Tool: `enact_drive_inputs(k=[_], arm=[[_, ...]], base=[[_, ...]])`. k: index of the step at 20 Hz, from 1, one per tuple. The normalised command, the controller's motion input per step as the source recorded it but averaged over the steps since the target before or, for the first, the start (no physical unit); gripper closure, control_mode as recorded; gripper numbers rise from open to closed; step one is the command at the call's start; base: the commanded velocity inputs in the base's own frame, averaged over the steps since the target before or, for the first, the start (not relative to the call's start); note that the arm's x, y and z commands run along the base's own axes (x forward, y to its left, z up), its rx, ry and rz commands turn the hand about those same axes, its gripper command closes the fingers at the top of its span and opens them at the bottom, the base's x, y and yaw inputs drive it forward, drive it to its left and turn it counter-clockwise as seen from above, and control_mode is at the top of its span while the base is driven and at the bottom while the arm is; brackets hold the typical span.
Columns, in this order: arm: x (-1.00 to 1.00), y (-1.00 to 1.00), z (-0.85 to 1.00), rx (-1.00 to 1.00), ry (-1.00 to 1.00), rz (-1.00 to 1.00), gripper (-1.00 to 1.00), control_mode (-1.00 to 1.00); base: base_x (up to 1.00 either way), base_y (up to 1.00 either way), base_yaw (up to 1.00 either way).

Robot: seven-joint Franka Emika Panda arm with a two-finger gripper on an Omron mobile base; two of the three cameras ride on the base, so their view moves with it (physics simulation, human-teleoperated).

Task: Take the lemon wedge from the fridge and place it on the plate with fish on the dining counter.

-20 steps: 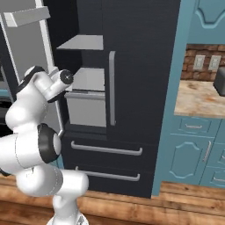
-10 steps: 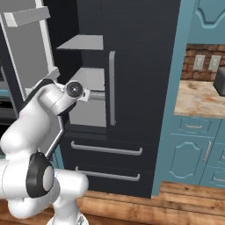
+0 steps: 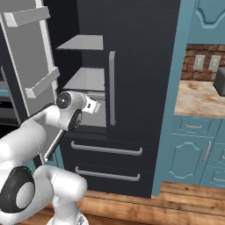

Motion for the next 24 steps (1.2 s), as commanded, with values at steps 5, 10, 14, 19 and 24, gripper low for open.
enact_drive_inputs(k=[5, 10, 14, 19, 24], arm=[[0.05, -0.13, 0.00, -0.10, 0.12, -0.10, -1.00, -1.00], [0.50, -0.51, 0.73, 0.16, 0.28, 0.00, -1.00, -1.00], [0.17, -0.11, 0.20, 0.04, 0.18, 0.00, -1.00, -1.00], [0.19, -0.18, 0.00, 0.00, 0.01, 0.03, -1.00, -1.00], [0.08, -0.36, -0.23, -0.01, -0.02, 0.22, -1.00, -1.00]], base=[[0.00, 0.00, 0.00], [0.00, 0.00, 0.00], [0.00, 0.00, 0.00], [0.00, 0.00, 0.00], [0.00, 0.00, 0.00]])
